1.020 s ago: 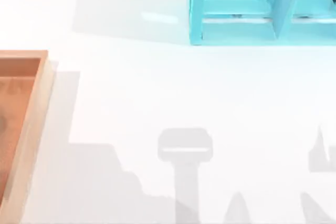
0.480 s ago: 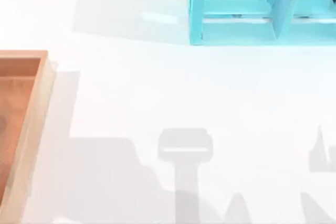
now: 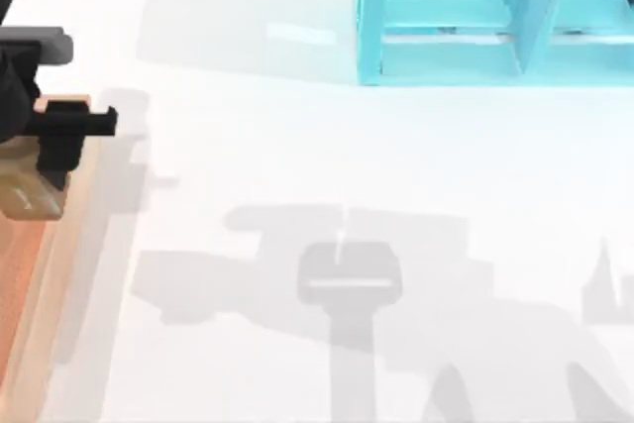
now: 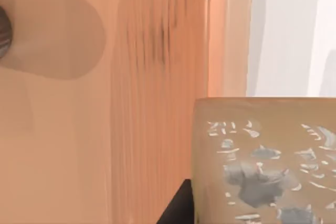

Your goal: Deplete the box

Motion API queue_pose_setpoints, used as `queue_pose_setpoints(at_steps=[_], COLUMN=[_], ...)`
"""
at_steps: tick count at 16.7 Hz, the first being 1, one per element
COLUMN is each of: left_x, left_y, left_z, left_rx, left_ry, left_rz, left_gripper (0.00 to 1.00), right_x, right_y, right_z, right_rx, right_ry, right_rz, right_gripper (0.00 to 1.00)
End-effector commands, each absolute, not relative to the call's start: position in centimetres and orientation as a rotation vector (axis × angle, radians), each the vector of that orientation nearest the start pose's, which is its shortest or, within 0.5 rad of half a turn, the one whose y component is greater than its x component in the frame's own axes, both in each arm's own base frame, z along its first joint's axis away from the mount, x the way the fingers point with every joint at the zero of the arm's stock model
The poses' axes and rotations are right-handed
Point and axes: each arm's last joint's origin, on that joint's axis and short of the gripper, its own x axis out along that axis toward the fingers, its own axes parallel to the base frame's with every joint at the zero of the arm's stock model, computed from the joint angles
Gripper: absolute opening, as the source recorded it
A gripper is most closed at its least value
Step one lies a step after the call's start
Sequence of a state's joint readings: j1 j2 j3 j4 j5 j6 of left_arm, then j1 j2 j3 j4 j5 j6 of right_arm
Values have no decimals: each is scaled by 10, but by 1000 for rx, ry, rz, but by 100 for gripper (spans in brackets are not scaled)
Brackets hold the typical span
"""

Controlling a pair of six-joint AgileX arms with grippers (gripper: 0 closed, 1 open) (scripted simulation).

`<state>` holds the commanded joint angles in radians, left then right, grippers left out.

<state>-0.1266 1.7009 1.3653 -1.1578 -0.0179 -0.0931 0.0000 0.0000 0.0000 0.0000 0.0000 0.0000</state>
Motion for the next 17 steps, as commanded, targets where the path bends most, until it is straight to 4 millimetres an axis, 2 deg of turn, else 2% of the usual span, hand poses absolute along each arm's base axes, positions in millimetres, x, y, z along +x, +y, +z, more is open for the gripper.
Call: queue_pose_setpoints(at_steps=[4,6,8,11,15,17], left_x=[309,298,287,278,279,278], left_y=[-117,-149,-172,-188,-187,-187], left_z=[212,198,188,182,184,177], left_rx=[17,19,21,22,19,23], left_ry=[1518,1542,1559,1569,1565,1572], left_rz=[-26,-25,-22,-22,-23,-19], left_gripper=[0,0,0,0,0,0], right_x=[106,106,106,106,106,106], right_y=[-1,-1,-1,-1,-1,-1], right_z=[160,160,160,160,160,160], right_rx=[0,0,0,0,0,0], right_ry=[0,0,0,0,0,0], right_rz=[0,0,0,0,0,0], right_gripper=[100,100,100,100,100,100])
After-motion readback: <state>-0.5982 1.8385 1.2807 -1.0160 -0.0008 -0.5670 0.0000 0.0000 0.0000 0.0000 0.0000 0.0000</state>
